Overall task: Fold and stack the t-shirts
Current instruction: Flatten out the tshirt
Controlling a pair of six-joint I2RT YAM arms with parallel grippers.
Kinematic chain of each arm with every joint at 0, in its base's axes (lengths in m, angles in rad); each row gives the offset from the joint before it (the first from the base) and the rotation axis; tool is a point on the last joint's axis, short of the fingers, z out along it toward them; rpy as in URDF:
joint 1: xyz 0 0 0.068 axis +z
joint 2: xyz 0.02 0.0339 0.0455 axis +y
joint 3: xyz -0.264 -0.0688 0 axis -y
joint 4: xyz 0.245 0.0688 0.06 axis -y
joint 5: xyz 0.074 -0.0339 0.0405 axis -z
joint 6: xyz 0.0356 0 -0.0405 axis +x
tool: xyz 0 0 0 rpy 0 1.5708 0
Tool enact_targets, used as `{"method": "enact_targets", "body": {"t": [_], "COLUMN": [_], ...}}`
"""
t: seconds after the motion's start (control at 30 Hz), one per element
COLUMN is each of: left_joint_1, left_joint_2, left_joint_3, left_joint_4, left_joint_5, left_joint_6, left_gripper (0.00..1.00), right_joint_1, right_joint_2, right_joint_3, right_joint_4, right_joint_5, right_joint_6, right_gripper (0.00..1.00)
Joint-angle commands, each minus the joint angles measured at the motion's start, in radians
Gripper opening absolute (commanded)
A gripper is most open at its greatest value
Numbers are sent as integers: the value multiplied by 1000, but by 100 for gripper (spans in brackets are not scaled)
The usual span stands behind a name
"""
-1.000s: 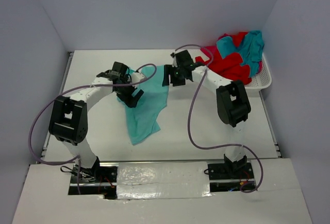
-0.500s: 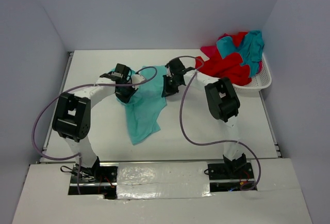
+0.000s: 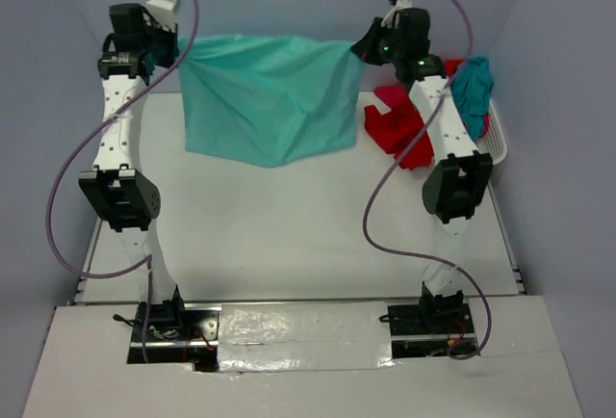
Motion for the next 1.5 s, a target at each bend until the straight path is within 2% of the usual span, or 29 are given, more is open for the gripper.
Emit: {"method": "enact_targets", "body": {"t": [0.0, 0.1, 0.17, 0.23, 0.33, 0.37, 0.4, 0.43, 0.47, 0.5, 0.53, 0.57, 0.6, 0.63, 0.67, 0.7, 0.77, 0.8, 0.87, 0.9, 0.93, 0.97, 1.0, 1.03, 1.07, 1.13, 1.23, 1.37, 1.47], "left_joint_1": [52, 75, 76, 75, 76, 76, 73, 73, 72, 70, 72, 70, 72, 72, 75, 96, 133, 161, 176, 185, 187, 185, 185, 185, 185, 185, 185, 182, 172], "left_joint_2": [-68, -180, -205, -271, -400, -459, -483, -510, -556, -575, -590, -613, -621, -630, -644, -648, -644, -632, -562, -532, -501, -451, -431, -412, -391, -385, -368, -290, -260], "left_joint_3": [16, -139, -198, -291, -626, -693, -765, -834, -977, -1050, -1174, -1224, -1271, -1339, -1353, -1355, -1304, -1275, -1182, -1149, -1099, -1079, -1059, -1027, -1016, -1020, -1037, -1037, -1065], "left_joint_4": [69, 152, 76, 51, 22, 8, -35, -58, -78, -136, -165, -188, -205, -210, -209, -206, -192, -183, -179, -184, -183, -179, -176, -173, -167, -118, -87, -149, -121], "left_joint_5": [62, 125, 191, 208, 231, 249, 268, 278, 285, 292, 286, 272, 253, 190, 165, 154, 177, 186, 199, 211, 217, 219, 214, 212, 199, 171, 117, 145, 136], "left_joint_6": [-74, -50, -7, 39, 155, 195, 294, 344, 398, 514, 565, 609, 642, 672, 677, 655, 604, 520, 435, 356, 314, 274, 203, 170, 141, 79, 41, 12, -11], "left_gripper": [0, 0, 0, 0, 0, 0, 0, 1, 5, 12, 39, 56, 70, 76, 76, 86, 90, 90, 84, 79, 71, 69, 68, 67, 67, 69, 73, 76, 78], "right_joint_1": [1, 12, 38, 62, 125, 156, 173, 193, 211, 214, 211, 211, 207, 207, 207, 199, 179, 170, 165, 165, 158, 149, 132, 113, 74, 55, 58, 59, 58], "right_joint_2": [-300, -477, -565, -692, -842, -897, -915, -929, -939, -939, -936, -942, -952, -967, -1008, -1028, -1035, -1018, -920, -871, -822, -718, -664, -616, -535, -461, -316, -69, -10], "right_joint_3": [-201, -430, -568, -810, -1139, -1291, -1355, -1420, -1520, -1556, -1584, -1619, -1614, -1609, -1603, -1592, -1513, -1479, -1367, -1324, -1272, -1167, -1118, -1071, -994, -924, -770, -479, -445], "right_joint_4": [195, 265, 298, 328, 393, 402, 405, 404, 391, 378, 337, 312, 295, 258, 261, 262, 252, 246, 235, 227, 180, 146, 116, 71, 59, 39, 8, -179, -176], "right_joint_5": [19, 15, 30, 65, 151, 195, 228, 265, 318, 320, 316, 322, 332, 343, 345, 345, 331, 313, 257, 231, 221, 223, 219, 208, 188, 187, 181, 202, 227], "right_joint_6": [-129, -247, -325, -359, -402, -398, -390, -374, -310, -269, -228, -191, -147, -140, -140, -137, -128, -122, -126, -135, -136, -113, -94, -74, -47, -45, -89, -106, -106], "right_gripper": [0, 0, 0, 0, 0, 0, 0, 5, 39, 54, 64, 76, 80, 83, 90, 94, 99, 98, 85, 72, 52, 21, 16, 17, 30, 43, 52, 55, 55]}}
